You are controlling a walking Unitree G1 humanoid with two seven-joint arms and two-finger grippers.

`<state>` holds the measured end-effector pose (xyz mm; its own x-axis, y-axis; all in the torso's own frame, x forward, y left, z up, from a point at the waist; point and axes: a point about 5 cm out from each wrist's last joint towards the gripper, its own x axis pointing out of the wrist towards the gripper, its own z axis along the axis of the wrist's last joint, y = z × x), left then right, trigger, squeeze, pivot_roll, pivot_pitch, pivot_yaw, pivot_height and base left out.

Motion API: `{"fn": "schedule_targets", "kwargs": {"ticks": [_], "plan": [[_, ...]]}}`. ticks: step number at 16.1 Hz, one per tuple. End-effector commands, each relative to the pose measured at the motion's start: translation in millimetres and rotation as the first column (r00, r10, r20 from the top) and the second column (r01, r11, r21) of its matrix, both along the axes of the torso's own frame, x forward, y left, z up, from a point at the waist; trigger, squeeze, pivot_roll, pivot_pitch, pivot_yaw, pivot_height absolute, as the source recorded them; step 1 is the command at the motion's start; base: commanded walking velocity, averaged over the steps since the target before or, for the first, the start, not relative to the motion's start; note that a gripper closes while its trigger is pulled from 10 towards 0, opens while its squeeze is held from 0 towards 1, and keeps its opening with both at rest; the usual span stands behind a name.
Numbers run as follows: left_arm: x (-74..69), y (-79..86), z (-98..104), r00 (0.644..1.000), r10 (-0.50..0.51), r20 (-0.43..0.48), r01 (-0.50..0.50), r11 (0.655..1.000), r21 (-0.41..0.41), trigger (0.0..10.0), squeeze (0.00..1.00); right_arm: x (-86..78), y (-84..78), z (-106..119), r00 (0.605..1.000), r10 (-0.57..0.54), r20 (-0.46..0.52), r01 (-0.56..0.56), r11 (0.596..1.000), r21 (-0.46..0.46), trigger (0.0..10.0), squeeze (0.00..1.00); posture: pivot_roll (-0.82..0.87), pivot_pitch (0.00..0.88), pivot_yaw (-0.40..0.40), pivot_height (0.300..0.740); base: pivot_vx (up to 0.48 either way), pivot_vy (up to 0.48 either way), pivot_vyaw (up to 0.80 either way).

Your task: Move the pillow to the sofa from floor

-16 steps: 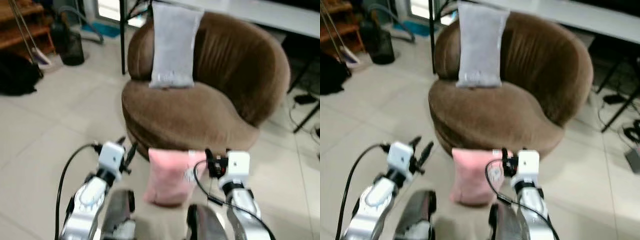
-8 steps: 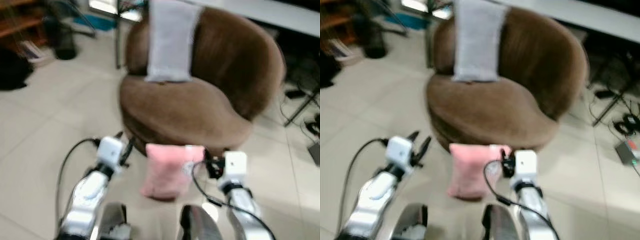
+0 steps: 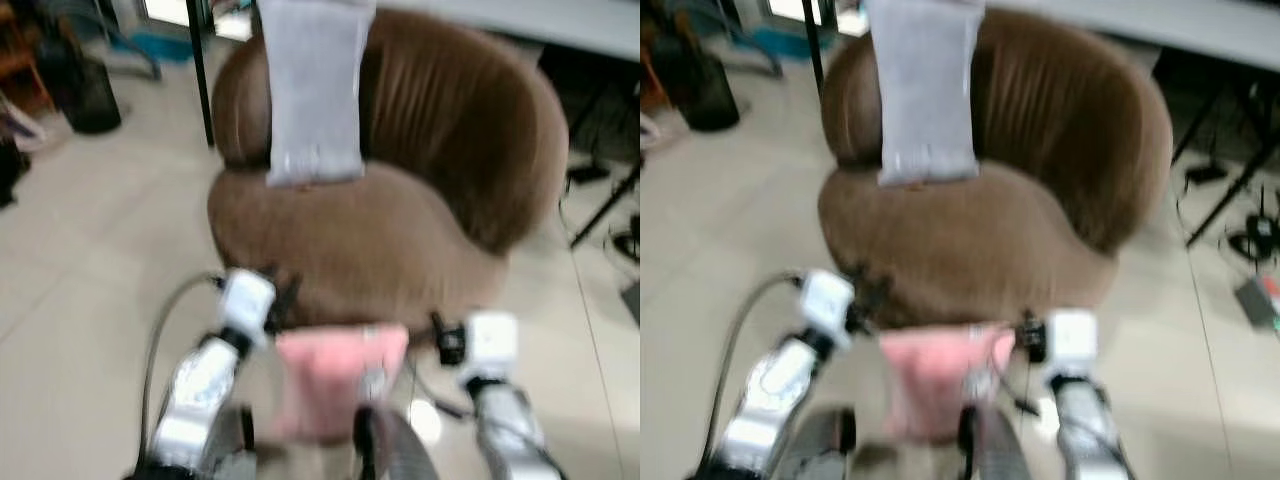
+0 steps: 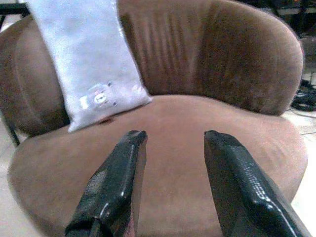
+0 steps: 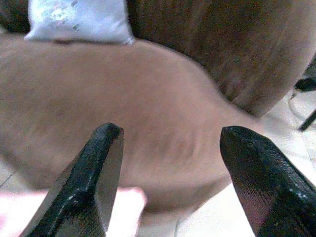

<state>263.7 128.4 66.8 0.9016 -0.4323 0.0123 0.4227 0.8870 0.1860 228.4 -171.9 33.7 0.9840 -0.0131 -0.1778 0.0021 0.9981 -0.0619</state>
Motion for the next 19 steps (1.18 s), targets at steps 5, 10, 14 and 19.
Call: {"fn": "schedule_targets", "kwargs": {"ticks": [5,10,14,19], "plan": [[-6.3,7.2,-9,0.998,-0.036,-0.054,0.037,0.999,0.020,10.0,0.00,2.3,12.8,3,0.999,0.035,0.015,-0.036,0.999,0.033,10.0,0.00,0.07,0.039,-0.087,0.567,0.246,0.000,0.00],[-13.9,11.3,-13,0.997,-0.049,-0.064,0.052,0.998,0.045,10.0,0.00,1.2,15.0,0,0.999,0.045,0.001,-0.045,0.998,0.034,10.0,0.00,0.08,0.055,-0.093,0.517,0.000,0.000,0.00],[-19.8,15.5,-15,0.996,-0.046,-0.070,0.050,0.997,0.060,10.0,0.00,2.2,17.1,-1,0.998,0.064,-0.010,-0.063,0.997,0.034,10.0,0.00,0.09,0.074,-0.104,0.487,0.000,0.000,0.00],[-32.5,28.3,-16,0.997,-0.053,-0.062,0.058,0.995,0.085,10.0,0.00,11.4,35.4,-7,0.982,0.182,-0.059,-0.172,0.974,0.146,10.0,1.00,0.11,0.118,-0.113,0.482,0.000,0.000,0.00]]}}
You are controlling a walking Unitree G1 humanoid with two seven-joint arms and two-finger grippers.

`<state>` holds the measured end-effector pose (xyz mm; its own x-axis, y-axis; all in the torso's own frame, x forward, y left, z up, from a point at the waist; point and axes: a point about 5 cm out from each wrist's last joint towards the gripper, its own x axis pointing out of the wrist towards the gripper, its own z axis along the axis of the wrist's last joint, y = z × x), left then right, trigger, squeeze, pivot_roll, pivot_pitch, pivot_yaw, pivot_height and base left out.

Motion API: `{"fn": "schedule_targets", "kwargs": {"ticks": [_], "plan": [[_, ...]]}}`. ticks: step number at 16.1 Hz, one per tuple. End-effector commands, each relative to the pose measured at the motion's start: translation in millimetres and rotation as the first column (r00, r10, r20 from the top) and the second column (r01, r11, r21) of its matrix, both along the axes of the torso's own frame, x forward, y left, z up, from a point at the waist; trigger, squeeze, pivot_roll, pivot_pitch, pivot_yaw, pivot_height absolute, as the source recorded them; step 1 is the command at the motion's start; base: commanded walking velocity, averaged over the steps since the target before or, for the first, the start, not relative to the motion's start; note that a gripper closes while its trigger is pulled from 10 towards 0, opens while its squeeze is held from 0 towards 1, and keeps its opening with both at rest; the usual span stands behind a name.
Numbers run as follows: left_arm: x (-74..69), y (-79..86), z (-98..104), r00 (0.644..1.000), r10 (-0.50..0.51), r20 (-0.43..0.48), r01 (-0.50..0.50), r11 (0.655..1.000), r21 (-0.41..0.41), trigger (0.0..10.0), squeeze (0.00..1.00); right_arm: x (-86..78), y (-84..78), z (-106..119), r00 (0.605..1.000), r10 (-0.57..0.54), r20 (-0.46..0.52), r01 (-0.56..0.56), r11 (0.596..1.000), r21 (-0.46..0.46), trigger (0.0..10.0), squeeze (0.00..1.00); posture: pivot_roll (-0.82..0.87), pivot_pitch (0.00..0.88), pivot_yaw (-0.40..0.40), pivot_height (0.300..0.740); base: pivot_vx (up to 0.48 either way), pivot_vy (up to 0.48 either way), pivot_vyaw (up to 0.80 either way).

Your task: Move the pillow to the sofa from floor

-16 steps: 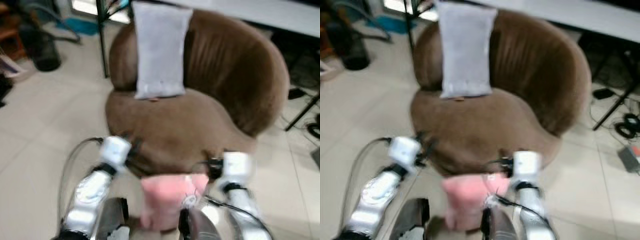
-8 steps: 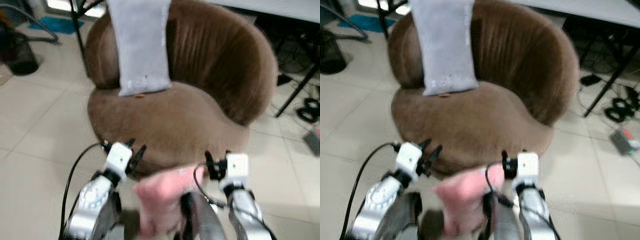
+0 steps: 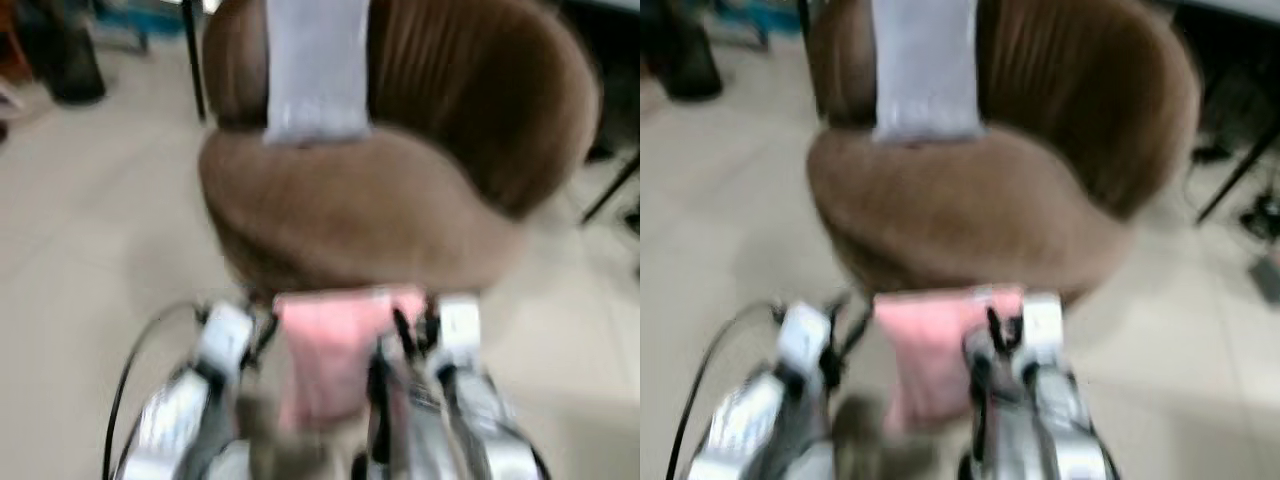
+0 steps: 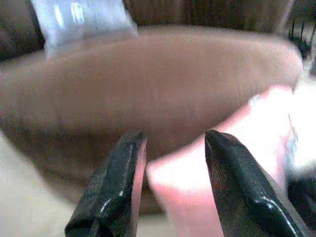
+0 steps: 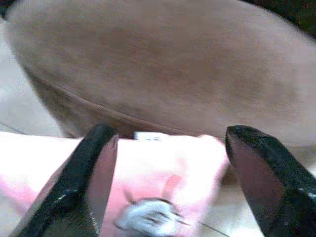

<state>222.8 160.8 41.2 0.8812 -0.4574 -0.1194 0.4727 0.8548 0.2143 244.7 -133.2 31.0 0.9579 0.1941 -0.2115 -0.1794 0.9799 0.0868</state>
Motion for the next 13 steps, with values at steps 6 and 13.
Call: {"fn": "schedule_targets", "kwargs": {"ticks": [6,13], "plan": [[-1.5,23.0,32,0.996,-0.027,0.086,0.023,0.998,0.056,10.0,0.00,34.4,2.9,-7,0.990,-0.101,-0.097,0.112,0.987,0.117,10.0,1.00,0.18,0.214,-0.090,0.482,0.000,0.000,0.00],[3.4,22.6,68,0.974,-0.200,0.107,0.197,0.980,0.037,10.0,0.00,63.2,-34.2,0,0.895,-0.410,-0.175,0.441,0.759,0.479,10.0,1.00,0.27,0.271,-0.052,0.482,0.000,0.000,0.00]]}}
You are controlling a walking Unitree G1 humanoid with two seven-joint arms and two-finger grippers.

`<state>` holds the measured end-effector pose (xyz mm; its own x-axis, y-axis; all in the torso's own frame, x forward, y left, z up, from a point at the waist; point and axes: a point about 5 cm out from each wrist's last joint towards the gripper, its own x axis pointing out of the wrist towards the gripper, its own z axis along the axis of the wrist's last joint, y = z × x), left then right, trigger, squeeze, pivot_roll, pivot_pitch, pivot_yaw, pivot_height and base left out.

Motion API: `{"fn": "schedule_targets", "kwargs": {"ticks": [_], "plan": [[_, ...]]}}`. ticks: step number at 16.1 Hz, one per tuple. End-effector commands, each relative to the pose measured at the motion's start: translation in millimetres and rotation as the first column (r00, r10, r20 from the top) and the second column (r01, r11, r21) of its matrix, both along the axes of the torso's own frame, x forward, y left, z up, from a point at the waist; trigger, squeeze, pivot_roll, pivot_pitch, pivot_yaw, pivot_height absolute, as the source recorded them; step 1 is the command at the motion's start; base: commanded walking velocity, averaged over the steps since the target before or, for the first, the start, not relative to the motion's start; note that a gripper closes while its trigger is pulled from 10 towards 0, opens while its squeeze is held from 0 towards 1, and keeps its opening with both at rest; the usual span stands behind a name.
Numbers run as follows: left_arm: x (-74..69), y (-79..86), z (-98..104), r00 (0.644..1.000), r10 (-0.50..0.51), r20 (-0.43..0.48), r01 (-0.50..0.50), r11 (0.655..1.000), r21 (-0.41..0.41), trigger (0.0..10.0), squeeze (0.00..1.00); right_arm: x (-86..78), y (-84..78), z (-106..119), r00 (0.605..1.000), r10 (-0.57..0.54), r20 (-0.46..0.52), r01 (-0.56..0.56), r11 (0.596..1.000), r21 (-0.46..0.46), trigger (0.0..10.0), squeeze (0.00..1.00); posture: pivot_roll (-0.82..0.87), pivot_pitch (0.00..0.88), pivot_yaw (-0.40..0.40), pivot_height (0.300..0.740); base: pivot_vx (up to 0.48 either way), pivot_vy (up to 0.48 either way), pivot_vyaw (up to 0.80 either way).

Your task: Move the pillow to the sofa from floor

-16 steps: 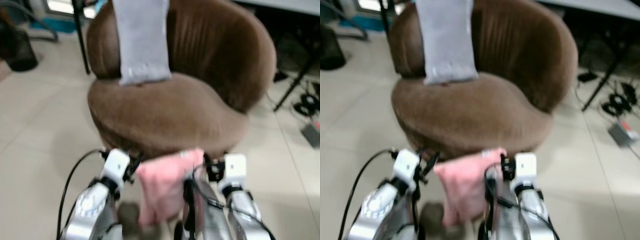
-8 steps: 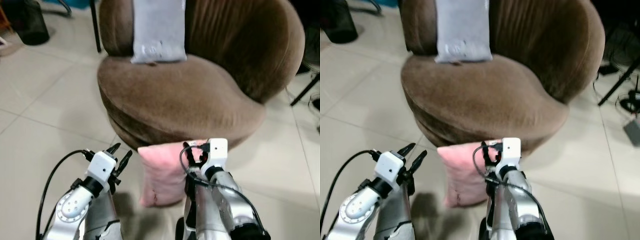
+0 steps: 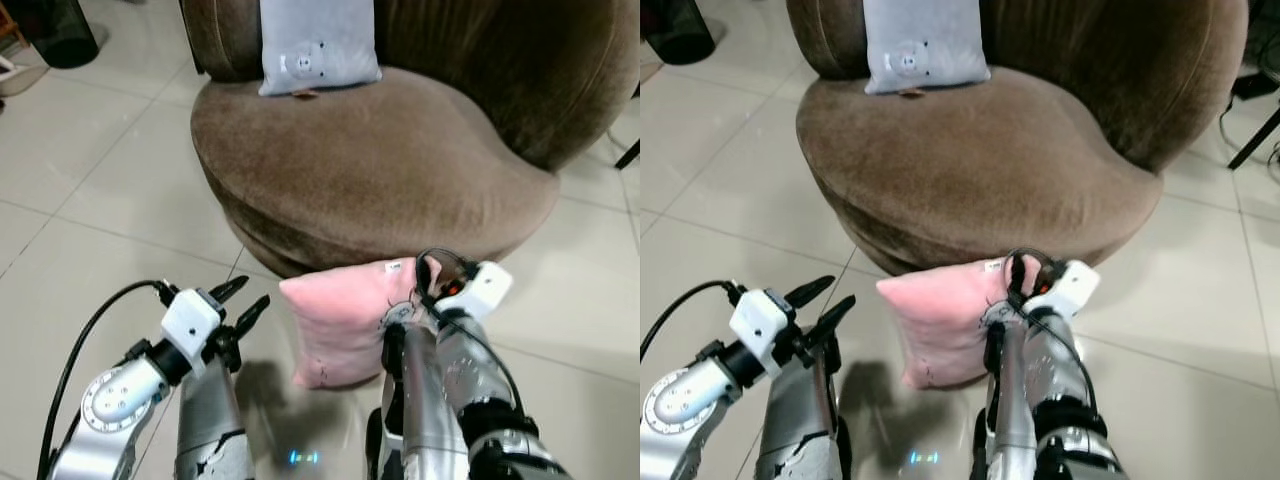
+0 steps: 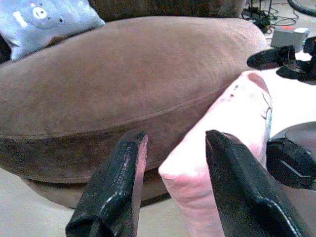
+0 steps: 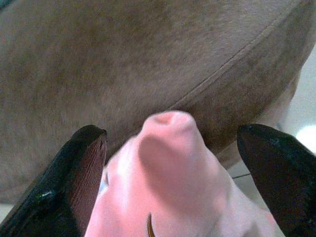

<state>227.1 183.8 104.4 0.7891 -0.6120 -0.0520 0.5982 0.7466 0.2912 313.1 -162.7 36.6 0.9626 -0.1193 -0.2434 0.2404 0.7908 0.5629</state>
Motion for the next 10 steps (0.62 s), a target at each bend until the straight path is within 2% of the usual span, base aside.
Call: {"fn": "schedule_targets", "kwargs": {"ticks": [1,4,5,7,10], "plan": [[0.0,0.6,9,0.999,-0.037,0.009,0.037,0.999,0.003,10.0,0.00,-1.1,-6.9,-5,0.999,-0.044,-0.019,0.044,0.998,0.041,10.0,1.00,0.29,0.284,-0.044,0.482,0.000,0.000,0.00],[-3.9,2.8,15,0.996,-0.091,-0.020,0.091,0.996,0.022,10.0,0.00,2.9,0.5,-11,0.993,-0.028,-0.111,0.025,0.999,-0.031,10.0,1.00,0.32,0.304,-0.027,0.482,0.000,0.000,0.00],[-7.0,4.1,17,0.993,-0.112,-0.035,0.113,0.993,0.028,10.0,0.00,4.9,8.9,-12,0.990,-0.004,-0.138,-0.001,0.999,-0.035,10.0,0.00,0.34,0.315,-0.017,0.482,0.000,0.000,0.00],[-10.6,6.7,21,0.991,-0.127,-0.052,0.129,0.991,0.031,10.0,0.00,8.2,21.5,-11,0.990,0.033,-0.137,-0.032,0.999,0.011,10.0,0.00,0.35,0.319,-0.011,0.482,0.000,0.000,0.00],[-14.3,8.3,22,0.988,-0.138,-0.071,0.140,0.989,0.036,10.0,0.00,10.5,43.6,-10,0.983,0.124,-0.134,-0.121,0.992,0.025,10.0,0.00,0.36,0.322,-0.014,0.482,0.000,0.000,0.00]]}}
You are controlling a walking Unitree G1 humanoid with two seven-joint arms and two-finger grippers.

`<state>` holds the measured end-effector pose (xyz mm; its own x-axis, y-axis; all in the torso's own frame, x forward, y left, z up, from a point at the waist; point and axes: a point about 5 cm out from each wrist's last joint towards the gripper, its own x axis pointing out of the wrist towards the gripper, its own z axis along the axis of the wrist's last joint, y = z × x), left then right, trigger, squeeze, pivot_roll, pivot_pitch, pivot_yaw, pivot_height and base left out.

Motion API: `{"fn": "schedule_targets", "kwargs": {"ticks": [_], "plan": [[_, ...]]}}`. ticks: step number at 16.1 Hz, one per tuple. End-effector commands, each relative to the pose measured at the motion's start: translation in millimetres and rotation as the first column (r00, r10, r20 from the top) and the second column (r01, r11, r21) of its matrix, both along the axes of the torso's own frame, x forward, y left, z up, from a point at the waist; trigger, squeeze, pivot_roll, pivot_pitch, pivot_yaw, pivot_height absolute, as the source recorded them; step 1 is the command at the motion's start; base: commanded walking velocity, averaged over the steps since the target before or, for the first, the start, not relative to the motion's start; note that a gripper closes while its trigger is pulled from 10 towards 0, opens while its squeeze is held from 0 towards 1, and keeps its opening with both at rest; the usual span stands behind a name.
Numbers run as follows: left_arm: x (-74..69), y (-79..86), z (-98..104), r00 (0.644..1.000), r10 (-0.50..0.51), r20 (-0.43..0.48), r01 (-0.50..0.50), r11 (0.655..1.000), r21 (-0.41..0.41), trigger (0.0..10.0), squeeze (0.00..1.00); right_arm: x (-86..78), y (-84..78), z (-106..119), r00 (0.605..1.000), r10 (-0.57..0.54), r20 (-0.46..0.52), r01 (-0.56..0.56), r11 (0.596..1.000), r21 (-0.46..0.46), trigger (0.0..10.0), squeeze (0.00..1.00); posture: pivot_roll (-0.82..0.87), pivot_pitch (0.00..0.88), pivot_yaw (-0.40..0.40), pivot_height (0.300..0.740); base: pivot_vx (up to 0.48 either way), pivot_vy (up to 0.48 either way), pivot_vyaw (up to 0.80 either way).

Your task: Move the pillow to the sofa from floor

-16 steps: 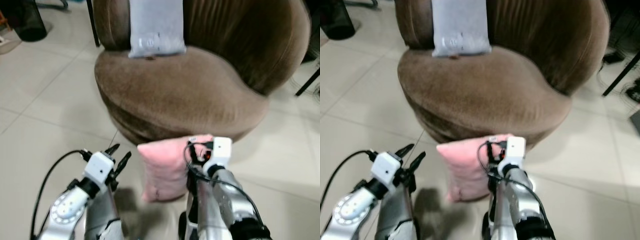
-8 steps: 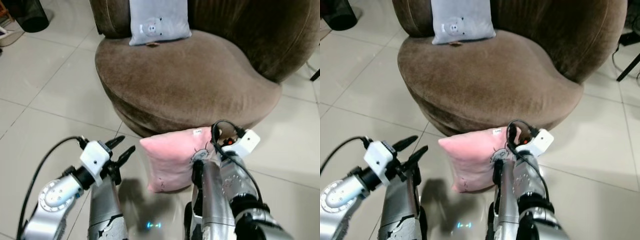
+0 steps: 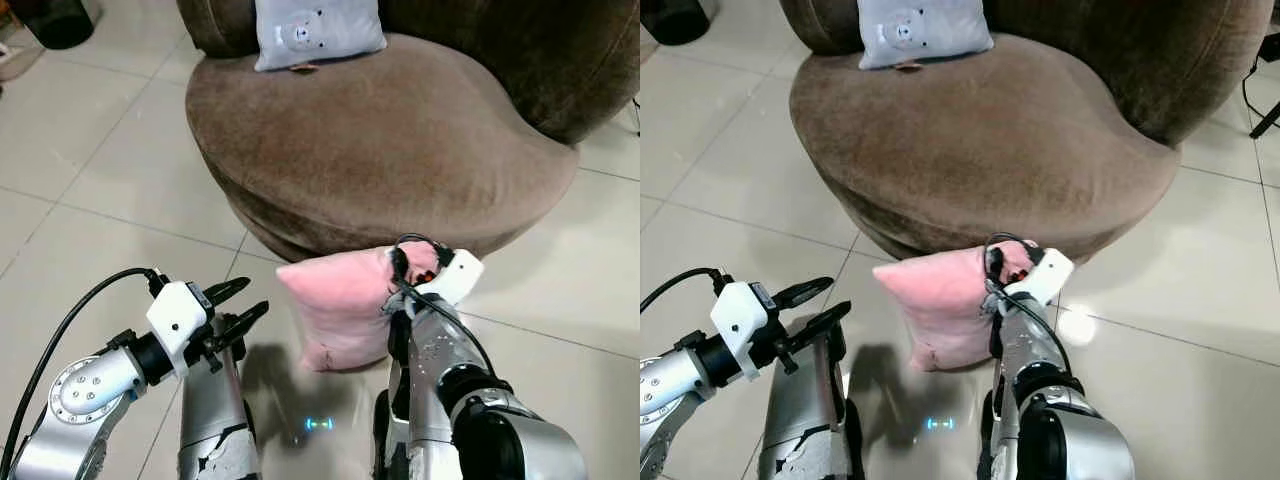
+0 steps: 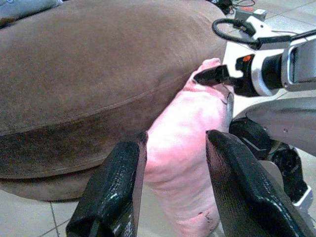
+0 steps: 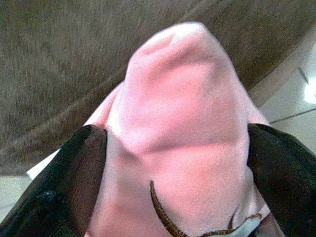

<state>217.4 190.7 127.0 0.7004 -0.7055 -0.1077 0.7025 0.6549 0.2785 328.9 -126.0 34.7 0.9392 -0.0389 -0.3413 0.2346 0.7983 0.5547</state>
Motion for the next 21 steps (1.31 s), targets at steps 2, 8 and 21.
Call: {"fn": "schedule_targets", "kwargs": {"ticks": [2,8,21], "plan": [[-5.9,0.8,-2,1.000,-0.017,-0.026,0.017,1.000,0.018,10.0,0.00,-6.7,11.4,-10,0.996,0.072,-0.048,-0.073,0.997,-0.009,2.0,0.00,0.36,0.317,-0.021,0.482,0.000,0.000,0.00],[-5.5,-1.2,-6,0.999,-0.025,-0.045,0.026,0.999,0.029,10.0,0.00,-8.5,7.2,-12,0.997,0.070,-0.042,-0.071,0.997,-0.016,0.0,0.00,0.35,0.304,-0.018,0.482,0.000,0.000,0.00],[0.3,-13.4,-17,0.998,-0.043,-0.040,0.044,0.998,0.040,10.0,0.00,-8.4,2.6,-11,0.998,0.066,-0.006,-0.066,0.998,0.002,0.0,0.00,0.35,0.277,-0.006,0.482,0.000,0.000,0.00]]}}
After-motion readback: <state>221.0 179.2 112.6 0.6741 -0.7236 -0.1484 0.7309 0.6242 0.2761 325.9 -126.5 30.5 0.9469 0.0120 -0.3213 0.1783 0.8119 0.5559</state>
